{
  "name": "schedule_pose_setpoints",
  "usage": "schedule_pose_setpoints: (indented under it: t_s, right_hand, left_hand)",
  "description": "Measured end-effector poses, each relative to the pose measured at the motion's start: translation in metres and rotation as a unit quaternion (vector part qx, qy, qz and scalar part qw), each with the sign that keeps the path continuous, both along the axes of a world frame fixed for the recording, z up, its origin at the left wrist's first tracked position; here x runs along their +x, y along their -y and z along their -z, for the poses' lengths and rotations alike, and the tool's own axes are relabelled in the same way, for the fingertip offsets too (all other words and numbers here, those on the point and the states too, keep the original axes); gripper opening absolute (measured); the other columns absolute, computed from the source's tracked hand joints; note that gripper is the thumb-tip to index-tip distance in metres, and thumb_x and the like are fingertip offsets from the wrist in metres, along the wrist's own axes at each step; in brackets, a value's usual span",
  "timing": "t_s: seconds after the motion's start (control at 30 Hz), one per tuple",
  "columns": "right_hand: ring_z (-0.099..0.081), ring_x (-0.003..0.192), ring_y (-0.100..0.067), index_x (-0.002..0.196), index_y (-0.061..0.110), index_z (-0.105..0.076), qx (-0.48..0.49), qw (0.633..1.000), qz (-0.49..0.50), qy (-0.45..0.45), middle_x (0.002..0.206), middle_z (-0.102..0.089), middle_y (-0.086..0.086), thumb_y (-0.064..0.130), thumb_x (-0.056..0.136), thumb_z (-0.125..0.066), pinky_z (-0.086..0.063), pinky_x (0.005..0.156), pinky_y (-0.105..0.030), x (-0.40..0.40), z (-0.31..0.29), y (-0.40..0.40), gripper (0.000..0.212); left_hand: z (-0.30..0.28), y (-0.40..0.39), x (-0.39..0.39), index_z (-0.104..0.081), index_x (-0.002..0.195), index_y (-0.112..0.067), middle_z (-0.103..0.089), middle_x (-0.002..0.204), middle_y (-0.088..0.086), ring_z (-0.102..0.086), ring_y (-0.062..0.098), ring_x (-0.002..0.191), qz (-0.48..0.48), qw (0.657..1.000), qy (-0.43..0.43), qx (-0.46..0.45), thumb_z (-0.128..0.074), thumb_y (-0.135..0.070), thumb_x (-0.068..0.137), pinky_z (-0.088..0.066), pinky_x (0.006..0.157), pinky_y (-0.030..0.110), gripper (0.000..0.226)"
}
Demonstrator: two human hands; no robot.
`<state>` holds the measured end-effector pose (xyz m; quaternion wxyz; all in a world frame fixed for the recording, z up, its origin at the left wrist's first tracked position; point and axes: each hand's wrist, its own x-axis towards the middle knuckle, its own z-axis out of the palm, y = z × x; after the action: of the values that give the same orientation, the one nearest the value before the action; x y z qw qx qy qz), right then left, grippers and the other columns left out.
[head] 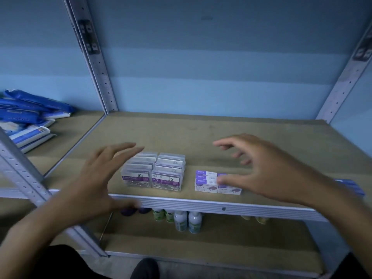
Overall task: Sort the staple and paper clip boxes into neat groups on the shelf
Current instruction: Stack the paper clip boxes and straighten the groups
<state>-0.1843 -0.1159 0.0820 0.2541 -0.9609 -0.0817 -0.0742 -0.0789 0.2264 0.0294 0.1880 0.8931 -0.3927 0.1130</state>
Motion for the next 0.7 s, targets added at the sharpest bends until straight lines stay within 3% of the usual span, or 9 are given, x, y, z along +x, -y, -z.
schedule_pose_setpoints:
  t_s: [0.1, 0.2, 0.43, 0.7]
  right_hand:
    - [-0.044, 0.132, -0.002, 0.146, 0.046, -0.033, -0.046, 0.996, -0.038, -0.066, 0.148, -0.037, 0.023, 0.080, 0.061, -0.070, -0.044, 0.108, -0.037, 0.041, 0.018, -0.033, 0.099]
    - [-0.037, 0.139, -0.009, 0.152, 0.036, -0.025, -0.095, 0.990, -0.050, -0.096, 0.155, -0.032, 0.016, 0.083, 0.059, -0.070, -0.042, 0.109, -0.040, 0.073, 0.032, -0.058, 0.113]
    - [-0.052, 0.121, -0.012, 0.144, 0.028, -0.042, -0.119, 0.985, -0.055, -0.114, 0.138, -0.051, 0.010, 0.073, 0.061, -0.077, -0.047, 0.102, -0.037, 0.102, 0.050, -0.077, 0.101]
    - [-0.052, 0.121, -0.012, 0.144, 0.026, -0.044, -0.102, 0.987, -0.055, -0.110, 0.140, -0.053, 0.009, 0.070, 0.061, -0.080, -0.046, 0.103, -0.035, 0.105, 0.050, -0.078, 0.101]
  left_hand:
    - [-0.013, 0.003, 0.043, -0.017, 0.149, -0.052, -0.021, 0.157, -0.022, -0.020, 0.010, 0.144, -0.005, 0.992, -0.090, 0.086, -0.071, -0.079, 0.055, -0.022, 0.118, 0.036, 0.112]
    - [-0.011, 0.013, 0.067, -0.018, 0.149, -0.050, -0.022, 0.156, -0.023, -0.021, 0.006, 0.142, -0.004, 0.983, -0.131, 0.131, -0.075, -0.076, 0.054, -0.023, 0.118, 0.033, 0.114]
    - [-0.006, 0.027, 0.083, -0.042, 0.144, -0.035, -0.046, 0.140, -0.020, -0.045, 0.002, 0.124, -0.002, 0.976, -0.178, 0.126, -0.084, -0.060, 0.058, -0.036, 0.101, 0.020, 0.099]
    - [-0.007, 0.027, 0.089, -0.045, 0.140, -0.037, -0.049, 0.137, -0.021, -0.047, 0.002, 0.120, -0.002, 0.976, -0.179, 0.128, -0.084, -0.060, 0.058, -0.038, 0.100, 0.021, 0.094]
